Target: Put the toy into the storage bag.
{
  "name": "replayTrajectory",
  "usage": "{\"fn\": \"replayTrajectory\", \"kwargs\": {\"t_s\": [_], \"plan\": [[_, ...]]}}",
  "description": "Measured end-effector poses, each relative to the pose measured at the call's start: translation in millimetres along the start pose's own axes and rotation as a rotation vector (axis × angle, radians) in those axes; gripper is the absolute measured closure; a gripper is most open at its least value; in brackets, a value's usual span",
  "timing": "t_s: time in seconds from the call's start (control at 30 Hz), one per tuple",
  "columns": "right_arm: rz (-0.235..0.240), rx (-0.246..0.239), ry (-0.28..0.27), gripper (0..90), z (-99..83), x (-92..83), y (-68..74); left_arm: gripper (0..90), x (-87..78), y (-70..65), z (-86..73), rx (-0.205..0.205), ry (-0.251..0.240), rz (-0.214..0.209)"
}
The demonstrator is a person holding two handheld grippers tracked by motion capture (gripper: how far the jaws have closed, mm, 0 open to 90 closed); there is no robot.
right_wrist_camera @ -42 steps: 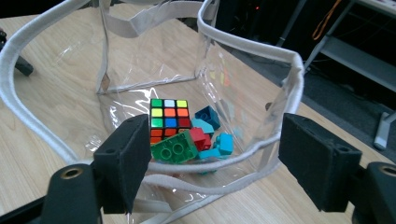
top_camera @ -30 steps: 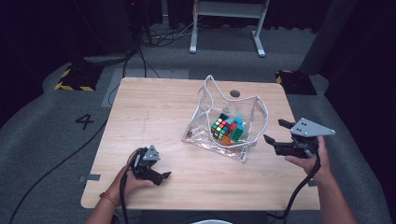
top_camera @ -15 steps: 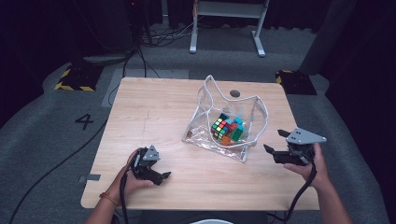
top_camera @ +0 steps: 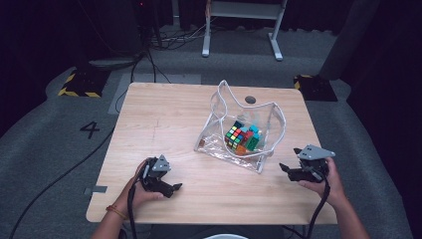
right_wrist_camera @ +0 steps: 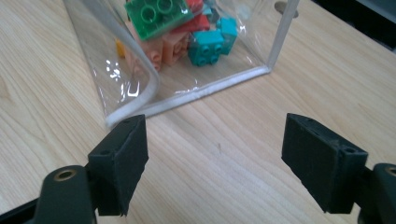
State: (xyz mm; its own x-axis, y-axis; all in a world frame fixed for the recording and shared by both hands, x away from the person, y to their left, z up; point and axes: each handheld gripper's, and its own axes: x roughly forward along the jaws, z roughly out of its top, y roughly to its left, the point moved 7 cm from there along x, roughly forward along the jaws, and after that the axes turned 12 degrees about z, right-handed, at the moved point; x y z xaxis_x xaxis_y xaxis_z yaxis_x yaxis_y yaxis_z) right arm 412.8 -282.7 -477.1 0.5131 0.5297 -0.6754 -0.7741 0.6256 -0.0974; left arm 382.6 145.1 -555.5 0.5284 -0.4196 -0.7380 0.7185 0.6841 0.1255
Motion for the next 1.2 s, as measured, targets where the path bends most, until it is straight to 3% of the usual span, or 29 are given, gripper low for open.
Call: {"fn": "replayTrajectory", "kwargs": {"t_s": [0.53,0.7,0.93,1.1,1.13,1.2], "plan": [[0.017,0.092,0.07,21.5,-54.9,15.5,-4.0,5.6,0.0,-0.1,0.0,-0.001,0.0,0.0],[0.022,0.13,0.051,21.5,-64.8,12.8,-4.7,5.7,0.0,0.0,0.0,0.0,0.0,0.0],[0.044,0.146,0.055,20.3,-79.9,12.1,-0.8,5.7,0.1,-0.1,0.1,-0.003,-0.001,0.0],[0.071,0.216,0.017,16.2,-88.3,8.6,-1.7,5.7,0.0,-0.3,0.0,-0.005,0.0,-0.001],[0.082,0.245,-0.014,16.5,-91.3,9.2,-3.5,5.7,0.1,-0.4,0.0,-0.006,0.0,-0.002],[0.074,0.241,-0.019,16.5,-94.1,7.0,-5.6,5.7,0.1,-0.1,0.1,-0.003,-0.001,0.0]]}}
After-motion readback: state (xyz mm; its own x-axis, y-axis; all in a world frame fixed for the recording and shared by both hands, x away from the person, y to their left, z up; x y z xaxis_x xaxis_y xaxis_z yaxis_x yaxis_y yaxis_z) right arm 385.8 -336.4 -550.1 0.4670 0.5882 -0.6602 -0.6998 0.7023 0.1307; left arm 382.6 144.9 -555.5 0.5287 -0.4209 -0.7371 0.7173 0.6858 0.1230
